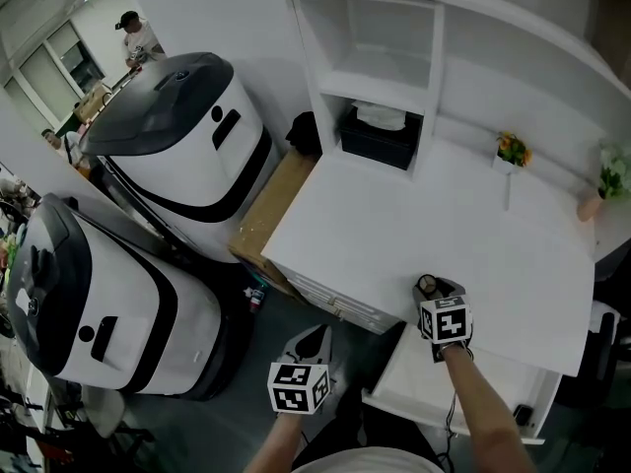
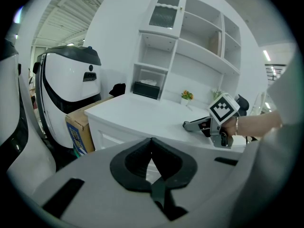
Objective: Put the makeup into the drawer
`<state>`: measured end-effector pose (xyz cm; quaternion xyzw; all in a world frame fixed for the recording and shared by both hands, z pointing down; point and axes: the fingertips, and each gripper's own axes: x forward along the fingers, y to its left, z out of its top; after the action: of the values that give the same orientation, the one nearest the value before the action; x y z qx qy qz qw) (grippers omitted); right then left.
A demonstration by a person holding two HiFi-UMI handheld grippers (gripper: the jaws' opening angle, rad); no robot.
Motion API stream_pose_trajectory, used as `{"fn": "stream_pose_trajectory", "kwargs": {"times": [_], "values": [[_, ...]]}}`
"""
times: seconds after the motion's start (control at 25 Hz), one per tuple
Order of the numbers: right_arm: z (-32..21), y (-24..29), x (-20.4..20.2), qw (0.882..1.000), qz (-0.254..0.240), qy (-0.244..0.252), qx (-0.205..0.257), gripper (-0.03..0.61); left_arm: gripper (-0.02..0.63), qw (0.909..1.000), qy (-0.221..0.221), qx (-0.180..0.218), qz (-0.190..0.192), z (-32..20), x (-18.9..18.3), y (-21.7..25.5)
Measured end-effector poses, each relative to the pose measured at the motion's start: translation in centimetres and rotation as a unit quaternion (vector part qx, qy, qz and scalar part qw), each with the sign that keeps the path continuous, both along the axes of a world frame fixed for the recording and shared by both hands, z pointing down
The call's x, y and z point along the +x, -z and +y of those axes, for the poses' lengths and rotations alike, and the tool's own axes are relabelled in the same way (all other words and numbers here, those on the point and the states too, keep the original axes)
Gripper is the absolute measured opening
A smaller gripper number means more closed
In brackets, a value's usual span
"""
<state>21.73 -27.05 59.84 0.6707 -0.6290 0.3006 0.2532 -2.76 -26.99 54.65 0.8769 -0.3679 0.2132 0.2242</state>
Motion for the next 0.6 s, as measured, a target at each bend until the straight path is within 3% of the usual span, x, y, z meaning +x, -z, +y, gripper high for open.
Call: {"fn": "stream_pose_trajectory", "kwargs": {"times": [0.6], "values": [[1.8, 1.7, -1.2, 1.0, 0.006, -0.004, 0.018, 0.216, 0.003, 0.9998, -0.013, 0.002, 0.012, 0.5, -0.8, 0.5]]}}
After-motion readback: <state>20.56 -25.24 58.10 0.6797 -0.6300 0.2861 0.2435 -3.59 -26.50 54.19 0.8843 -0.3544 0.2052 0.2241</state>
